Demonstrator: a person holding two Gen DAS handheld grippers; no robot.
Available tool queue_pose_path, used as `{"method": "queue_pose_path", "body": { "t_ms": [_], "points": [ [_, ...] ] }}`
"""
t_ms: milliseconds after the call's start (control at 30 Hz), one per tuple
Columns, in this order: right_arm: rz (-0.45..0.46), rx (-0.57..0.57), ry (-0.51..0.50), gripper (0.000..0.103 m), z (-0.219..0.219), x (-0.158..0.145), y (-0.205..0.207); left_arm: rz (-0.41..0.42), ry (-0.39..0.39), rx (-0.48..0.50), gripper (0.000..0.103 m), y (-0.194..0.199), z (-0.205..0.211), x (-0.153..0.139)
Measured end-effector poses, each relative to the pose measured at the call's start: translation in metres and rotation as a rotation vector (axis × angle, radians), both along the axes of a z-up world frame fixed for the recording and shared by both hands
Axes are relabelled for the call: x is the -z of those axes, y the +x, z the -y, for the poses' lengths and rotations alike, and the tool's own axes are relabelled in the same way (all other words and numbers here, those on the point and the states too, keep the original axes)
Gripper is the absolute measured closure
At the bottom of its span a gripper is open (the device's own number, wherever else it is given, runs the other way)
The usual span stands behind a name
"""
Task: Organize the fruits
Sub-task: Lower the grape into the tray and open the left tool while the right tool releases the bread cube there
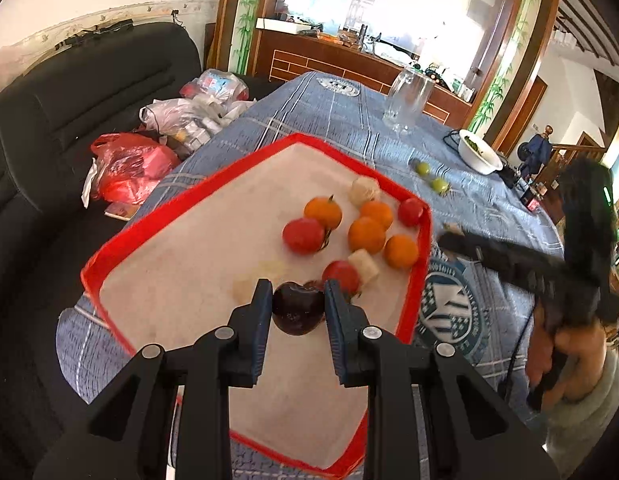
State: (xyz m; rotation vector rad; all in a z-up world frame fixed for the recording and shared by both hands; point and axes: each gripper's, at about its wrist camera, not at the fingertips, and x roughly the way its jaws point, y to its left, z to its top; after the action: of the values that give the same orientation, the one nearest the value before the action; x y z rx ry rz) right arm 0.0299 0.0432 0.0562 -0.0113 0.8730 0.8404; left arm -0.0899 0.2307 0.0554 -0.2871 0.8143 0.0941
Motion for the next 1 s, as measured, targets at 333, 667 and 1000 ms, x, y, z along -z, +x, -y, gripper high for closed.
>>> {"method": "queue_pose_path", "body": {
  "t_ms": [333, 667, 1000],
  "points": [
    [-0.011, -0.042, -0.032, 0.076, -0.061, -0.001, 0.051, -0.030, 0.027, 0.006, 0.079, -0.011, -0.002, 0.016],
    [0.004, -0.076, -0.128, 0.076, -0.102, 0.021, 0.064, -0.045, 0.053, 0.030, 0.079, -0.009, 0.007, 0.023],
    [0.038, -0.073, -0.170, 0.075, -0.103, 0.032, 0.056, -0.042, 0.088, 0.035, 0.079, -0.008, 0.012, 0.024]
  ]
}}
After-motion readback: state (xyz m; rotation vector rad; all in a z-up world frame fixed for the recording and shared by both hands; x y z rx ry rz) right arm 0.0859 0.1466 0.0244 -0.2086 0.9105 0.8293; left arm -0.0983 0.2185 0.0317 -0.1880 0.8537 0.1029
